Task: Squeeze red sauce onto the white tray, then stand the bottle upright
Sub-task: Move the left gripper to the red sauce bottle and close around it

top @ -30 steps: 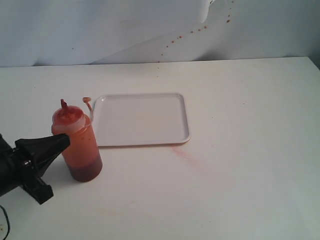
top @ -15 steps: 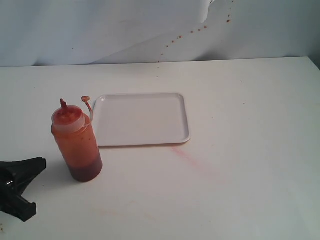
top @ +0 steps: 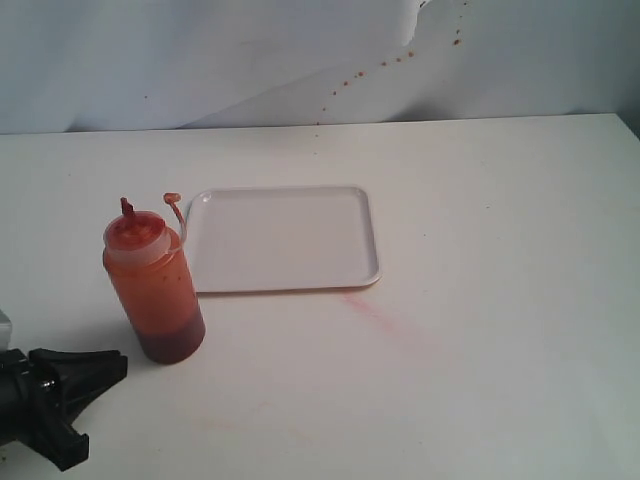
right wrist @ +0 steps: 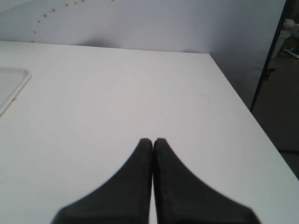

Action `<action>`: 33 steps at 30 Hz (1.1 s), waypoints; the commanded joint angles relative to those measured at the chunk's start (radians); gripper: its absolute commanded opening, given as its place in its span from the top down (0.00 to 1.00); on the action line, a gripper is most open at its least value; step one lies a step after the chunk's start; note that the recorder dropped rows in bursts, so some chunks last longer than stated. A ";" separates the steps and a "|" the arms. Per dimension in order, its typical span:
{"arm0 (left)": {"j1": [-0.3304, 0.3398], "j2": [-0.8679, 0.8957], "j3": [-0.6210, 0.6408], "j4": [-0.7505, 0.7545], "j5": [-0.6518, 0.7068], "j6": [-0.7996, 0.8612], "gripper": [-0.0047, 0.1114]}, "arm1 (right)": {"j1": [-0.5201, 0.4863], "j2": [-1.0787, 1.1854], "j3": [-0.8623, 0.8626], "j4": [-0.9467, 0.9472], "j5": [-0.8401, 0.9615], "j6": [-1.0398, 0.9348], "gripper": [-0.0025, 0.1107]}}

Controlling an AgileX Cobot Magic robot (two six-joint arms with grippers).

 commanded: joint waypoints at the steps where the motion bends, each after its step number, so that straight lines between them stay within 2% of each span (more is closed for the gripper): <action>1: 0.003 0.124 -0.012 0.030 -0.158 -0.018 0.61 | -0.008 -0.004 0.004 0.002 -0.010 0.004 0.98; 5: 0.003 0.212 -0.013 -0.055 -0.171 0.024 0.14 | -0.008 -0.004 0.004 0.002 -0.010 0.004 0.98; 6: 0.003 0.225 -0.013 -0.084 -0.171 0.024 0.06 | -0.008 -0.004 0.004 0.002 -0.010 0.004 0.98; 11: 0.003 0.243 -0.028 -0.093 -0.171 0.049 0.06 | -0.008 -0.004 0.004 0.002 -0.010 0.004 0.98; 14: 0.003 0.245 -0.095 -0.020 -0.171 0.049 0.06 | -0.008 -0.004 0.004 0.002 -0.010 0.004 0.98; 18: 0.003 0.297 -0.160 -0.020 -0.171 0.049 0.06 | -0.008 -0.004 0.004 0.002 -0.010 0.004 0.98; 21: 0.003 0.366 -0.223 0.050 -0.171 0.129 0.06 | -0.008 -0.004 0.004 0.002 -0.010 0.004 0.98; 28: 0.003 0.410 -0.327 0.123 -0.171 0.129 0.06 | -0.008 -0.004 0.004 0.002 -0.010 0.004 0.98; 33: -0.053 0.410 -0.376 0.129 -0.171 0.154 0.06 | -0.008 -0.004 0.004 0.002 -0.010 0.004 0.98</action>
